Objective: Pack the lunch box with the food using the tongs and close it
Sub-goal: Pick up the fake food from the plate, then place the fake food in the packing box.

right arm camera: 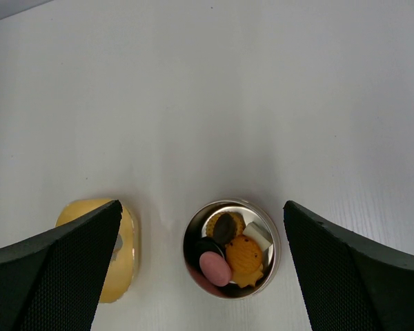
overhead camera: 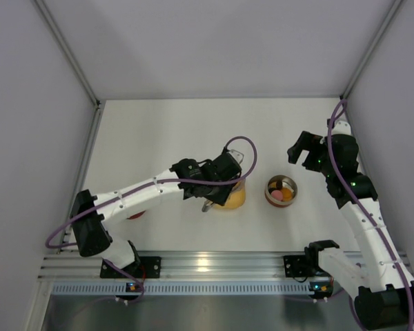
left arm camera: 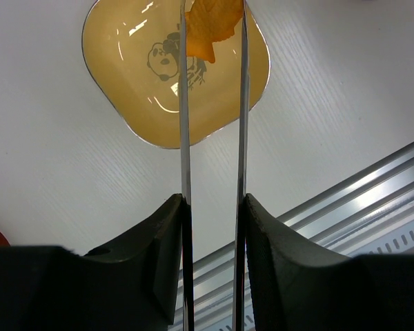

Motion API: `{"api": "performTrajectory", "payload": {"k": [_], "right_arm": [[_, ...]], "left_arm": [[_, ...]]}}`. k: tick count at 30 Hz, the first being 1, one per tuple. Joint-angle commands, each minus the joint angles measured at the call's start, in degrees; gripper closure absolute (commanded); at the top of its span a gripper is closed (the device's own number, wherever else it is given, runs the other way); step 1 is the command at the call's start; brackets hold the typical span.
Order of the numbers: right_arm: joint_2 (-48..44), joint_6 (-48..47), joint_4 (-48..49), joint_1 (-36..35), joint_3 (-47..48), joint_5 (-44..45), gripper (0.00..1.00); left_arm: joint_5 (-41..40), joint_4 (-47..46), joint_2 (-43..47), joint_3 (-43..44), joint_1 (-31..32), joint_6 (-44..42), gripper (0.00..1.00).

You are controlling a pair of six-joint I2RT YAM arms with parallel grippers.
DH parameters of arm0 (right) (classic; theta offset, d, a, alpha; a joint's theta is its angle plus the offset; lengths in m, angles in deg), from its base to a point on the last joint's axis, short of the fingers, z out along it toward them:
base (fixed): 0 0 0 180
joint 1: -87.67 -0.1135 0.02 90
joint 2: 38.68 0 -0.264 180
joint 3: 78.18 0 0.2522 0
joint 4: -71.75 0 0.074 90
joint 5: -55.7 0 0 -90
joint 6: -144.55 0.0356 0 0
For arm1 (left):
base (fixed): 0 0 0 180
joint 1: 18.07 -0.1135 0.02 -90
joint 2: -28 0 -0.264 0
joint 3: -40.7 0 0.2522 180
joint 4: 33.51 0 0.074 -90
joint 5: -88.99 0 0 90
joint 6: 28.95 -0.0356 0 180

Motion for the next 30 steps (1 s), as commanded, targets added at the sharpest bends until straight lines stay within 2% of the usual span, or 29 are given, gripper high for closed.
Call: {"api": "performTrajectory", "payload": {"k": [1,8,19,30], "right_arm": [[-0.4,-0.7,0.2,0.1,2.1,0.7,0.01],[-0.5,-0.8,0.0,0.1,2.2,1.0,0.01],[-1.5,-0.7,-0.7,0.1,2.6,1.7,0.01],[-1.7,-0.6,-1.1,0.1,2.7,1.4,0.01]], "left_arm": [[-1.1,-0.8,1.3,4.0,-0.2,-1.3,0.69],[2.1,-1.5,-2.2,10.9,0.2,-3.9,0.69],[4.6,-1.5,-13.9,25.6,4.3,-7.8,0.68],[6.6,-2.5,-21.9,31.5,5.5,-9.0,0.67]]}}
